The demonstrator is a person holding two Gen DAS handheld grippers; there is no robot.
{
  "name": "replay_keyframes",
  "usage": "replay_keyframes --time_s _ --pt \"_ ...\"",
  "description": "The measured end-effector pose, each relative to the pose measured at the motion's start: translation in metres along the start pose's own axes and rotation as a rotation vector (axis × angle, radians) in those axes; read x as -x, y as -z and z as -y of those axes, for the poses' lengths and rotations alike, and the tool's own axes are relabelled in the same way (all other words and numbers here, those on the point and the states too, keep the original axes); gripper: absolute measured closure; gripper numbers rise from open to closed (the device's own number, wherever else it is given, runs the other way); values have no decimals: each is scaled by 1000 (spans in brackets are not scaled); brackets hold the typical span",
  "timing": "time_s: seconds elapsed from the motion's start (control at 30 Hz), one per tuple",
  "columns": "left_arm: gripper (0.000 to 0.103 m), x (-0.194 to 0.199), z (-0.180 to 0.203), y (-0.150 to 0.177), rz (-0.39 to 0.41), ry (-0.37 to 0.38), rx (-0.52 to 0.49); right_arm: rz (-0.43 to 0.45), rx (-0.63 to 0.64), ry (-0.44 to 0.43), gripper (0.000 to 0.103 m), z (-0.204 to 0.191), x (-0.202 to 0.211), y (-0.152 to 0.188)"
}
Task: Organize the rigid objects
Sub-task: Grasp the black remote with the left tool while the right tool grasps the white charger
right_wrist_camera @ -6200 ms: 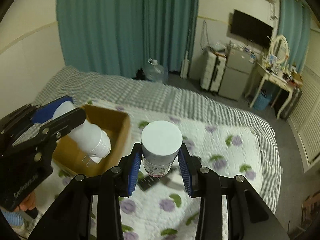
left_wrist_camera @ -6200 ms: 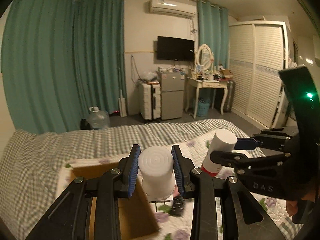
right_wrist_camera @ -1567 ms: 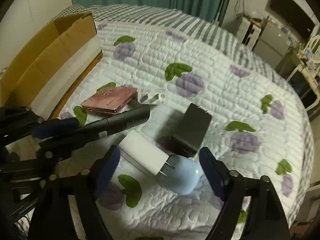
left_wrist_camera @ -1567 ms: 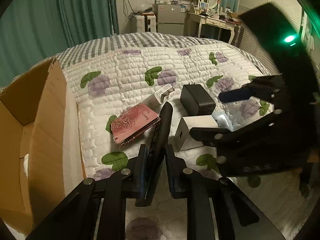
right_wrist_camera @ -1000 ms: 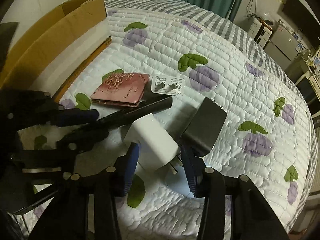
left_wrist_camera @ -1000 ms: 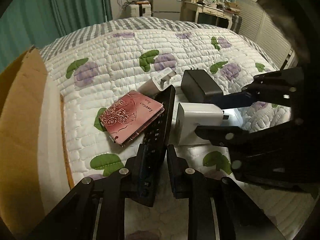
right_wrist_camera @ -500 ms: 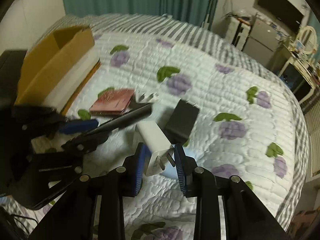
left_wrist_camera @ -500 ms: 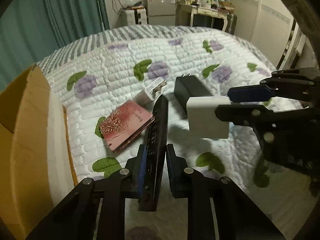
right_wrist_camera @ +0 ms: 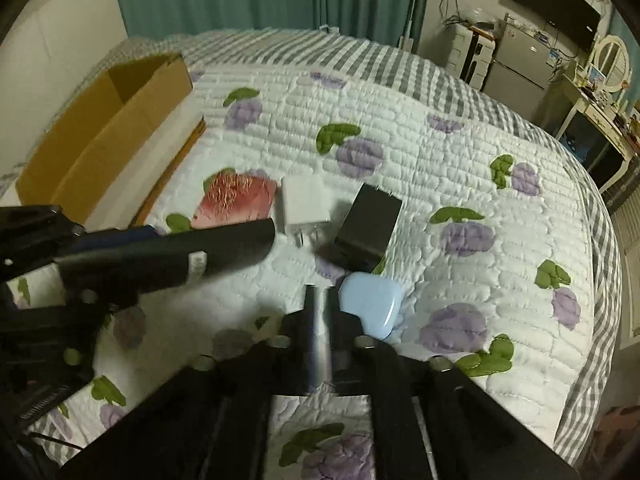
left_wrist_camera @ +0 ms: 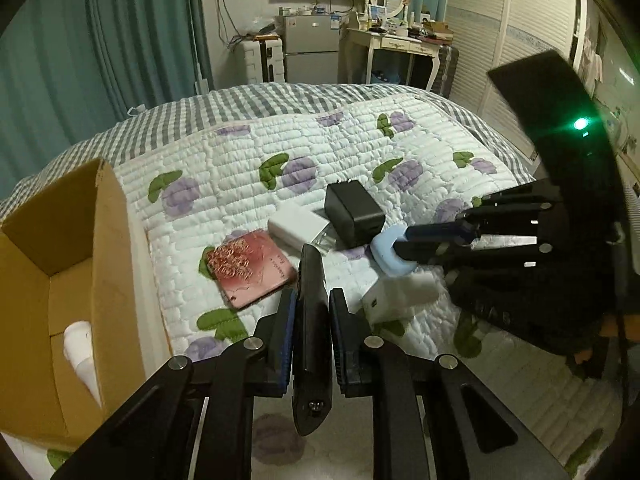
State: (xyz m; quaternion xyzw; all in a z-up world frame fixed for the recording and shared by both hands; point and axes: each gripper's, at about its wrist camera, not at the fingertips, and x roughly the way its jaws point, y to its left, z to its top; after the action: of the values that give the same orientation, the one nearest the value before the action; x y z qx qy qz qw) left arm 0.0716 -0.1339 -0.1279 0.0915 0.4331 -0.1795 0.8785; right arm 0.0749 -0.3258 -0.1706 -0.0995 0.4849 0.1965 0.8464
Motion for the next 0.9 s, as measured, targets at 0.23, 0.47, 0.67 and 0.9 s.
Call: replay_keyframes --time_s 0.23,0.47,0.67,0.9 --pt "86 -17 -10 20 -66 25 33 -79 94 -20 41 -16 -19 8" --pt "86 -42 -8 28 -120 22 34 -197 187 17 44 -30 -56 14" --pt "81 -58 -4 19 -126 16 13 -166 152 19 51 -25 -50 12" --pt "81 -83 -10 18 -164 18 42 -144 89 19 51 -11 -44 8"
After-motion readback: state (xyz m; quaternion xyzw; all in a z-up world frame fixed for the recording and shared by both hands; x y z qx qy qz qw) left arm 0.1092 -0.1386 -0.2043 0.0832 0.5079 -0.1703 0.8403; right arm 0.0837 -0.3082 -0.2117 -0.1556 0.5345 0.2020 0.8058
